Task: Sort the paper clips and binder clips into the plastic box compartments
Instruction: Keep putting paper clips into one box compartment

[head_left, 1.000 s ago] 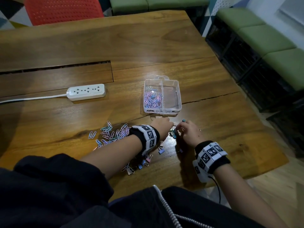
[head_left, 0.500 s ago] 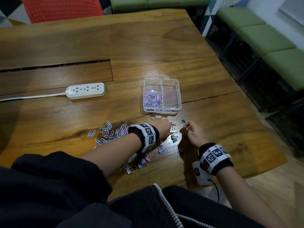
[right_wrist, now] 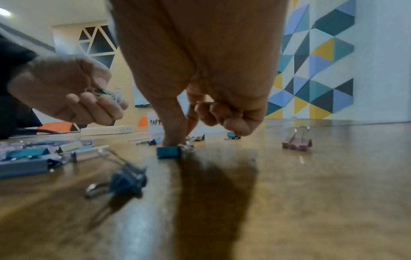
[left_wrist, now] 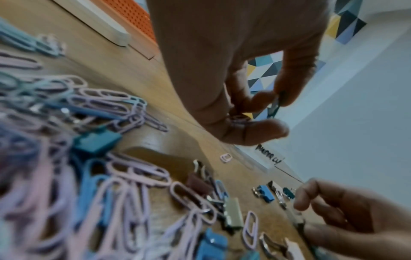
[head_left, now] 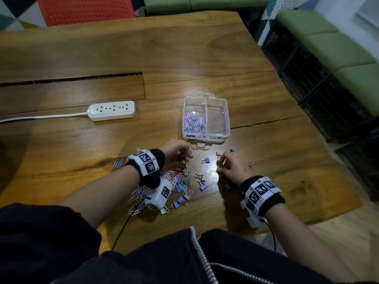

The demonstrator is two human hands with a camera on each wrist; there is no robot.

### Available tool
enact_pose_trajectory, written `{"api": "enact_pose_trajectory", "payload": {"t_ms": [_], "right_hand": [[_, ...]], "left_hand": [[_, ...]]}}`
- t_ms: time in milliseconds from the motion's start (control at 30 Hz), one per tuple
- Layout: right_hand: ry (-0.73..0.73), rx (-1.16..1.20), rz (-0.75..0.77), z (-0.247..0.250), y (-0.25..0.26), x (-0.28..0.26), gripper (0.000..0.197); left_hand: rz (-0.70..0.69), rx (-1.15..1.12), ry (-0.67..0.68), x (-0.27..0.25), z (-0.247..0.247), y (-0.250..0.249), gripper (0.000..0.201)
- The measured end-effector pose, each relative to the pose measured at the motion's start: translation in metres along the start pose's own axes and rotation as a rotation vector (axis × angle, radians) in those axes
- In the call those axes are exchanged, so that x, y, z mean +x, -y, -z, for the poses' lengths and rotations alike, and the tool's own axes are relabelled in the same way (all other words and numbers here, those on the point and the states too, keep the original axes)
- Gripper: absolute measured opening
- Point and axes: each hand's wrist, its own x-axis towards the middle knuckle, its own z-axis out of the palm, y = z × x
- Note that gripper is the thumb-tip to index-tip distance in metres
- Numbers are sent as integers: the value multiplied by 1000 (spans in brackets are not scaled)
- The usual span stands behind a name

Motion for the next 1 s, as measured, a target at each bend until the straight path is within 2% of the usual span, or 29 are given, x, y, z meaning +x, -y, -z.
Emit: {"api": "enact_pose_trajectory", "payload": {"t_ms": [133,233,367,467,500,567,733,833,867,1000], "right_hand": [[-82,-82,36,2,10,1,19],[-12,-69,126,-2,35,-2,19],[67,-106,146,-21,52,-2,28],[72,-149,192,-29,52,-3,23],[77,-153,199,-29,50,-4,21],[82,-181,208,-27,46,-2,19],[121,-355,193,-20,34,5,20],[147,-279,145,-19,28,8,8],[143,-204,118,-18,26,10,10],[85,394,-5,-5,24,11,24]], "left_hand": [[-29,63,-85,-4,10,5,27],[-23,154,-104,-4,13,10,28],[-24,312,-122,-7,12,12,26],[-108,736,-100,-13,11,15,9],[-126,914,-68,-15,12,16,12],[-147,1216,-23,-15,13,20,32],[-321,1588,-62,-15,2,21,28],[-338,1630,-63,-13,-4,24,24],[-319,1598,-64,-11,-5,24,22],[-250,1189,-78,-5,-6,25,8]]}}
